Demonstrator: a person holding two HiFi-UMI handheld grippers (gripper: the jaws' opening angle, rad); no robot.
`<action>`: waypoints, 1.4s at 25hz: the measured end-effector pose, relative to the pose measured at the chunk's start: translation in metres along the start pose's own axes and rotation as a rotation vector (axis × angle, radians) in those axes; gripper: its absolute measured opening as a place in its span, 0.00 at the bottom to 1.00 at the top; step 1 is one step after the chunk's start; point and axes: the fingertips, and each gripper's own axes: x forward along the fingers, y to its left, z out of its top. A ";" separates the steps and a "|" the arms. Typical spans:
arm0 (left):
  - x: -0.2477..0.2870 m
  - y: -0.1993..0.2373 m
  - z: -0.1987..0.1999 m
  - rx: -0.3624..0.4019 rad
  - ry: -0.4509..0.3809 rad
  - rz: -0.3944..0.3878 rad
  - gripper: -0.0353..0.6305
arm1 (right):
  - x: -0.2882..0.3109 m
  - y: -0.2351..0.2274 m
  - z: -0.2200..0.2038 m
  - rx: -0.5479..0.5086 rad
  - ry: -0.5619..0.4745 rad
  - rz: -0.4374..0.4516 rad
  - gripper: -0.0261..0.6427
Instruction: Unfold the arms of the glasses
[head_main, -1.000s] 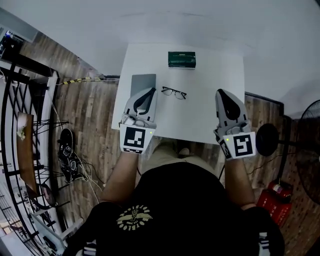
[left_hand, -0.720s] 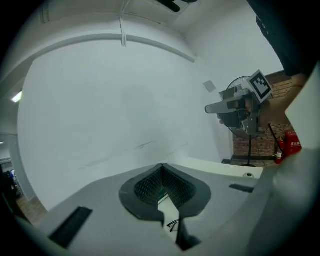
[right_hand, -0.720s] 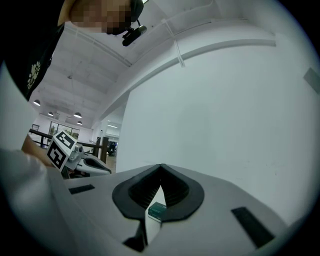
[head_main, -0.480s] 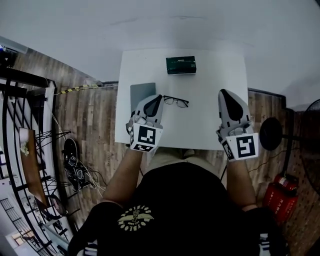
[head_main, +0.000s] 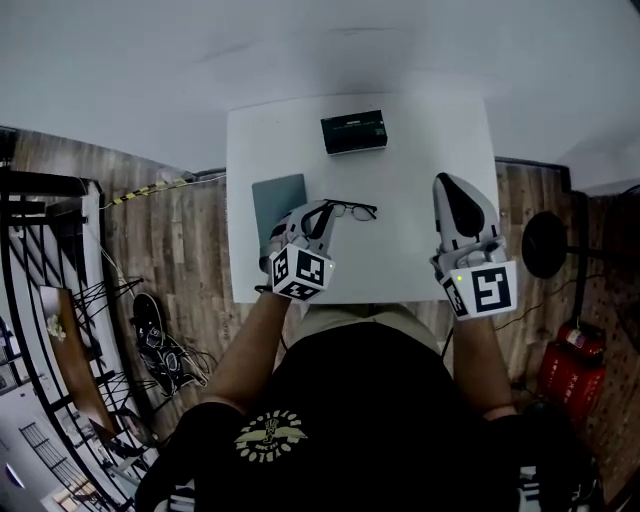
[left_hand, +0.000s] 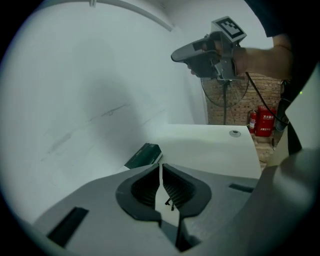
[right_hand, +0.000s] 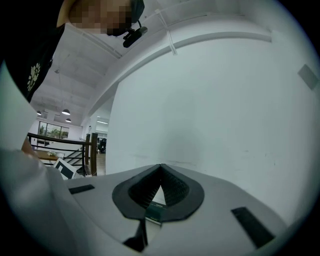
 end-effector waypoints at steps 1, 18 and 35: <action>0.006 0.000 -0.005 0.010 0.015 -0.011 0.06 | 0.001 -0.002 -0.003 0.004 0.006 -0.008 0.04; 0.079 -0.048 -0.062 0.322 0.258 -0.277 0.17 | 0.008 -0.032 -0.032 0.047 0.062 -0.122 0.04; 0.112 -0.072 -0.091 0.482 0.397 -0.327 0.19 | -0.005 -0.048 -0.042 0.070 0.079 -0.155 0.04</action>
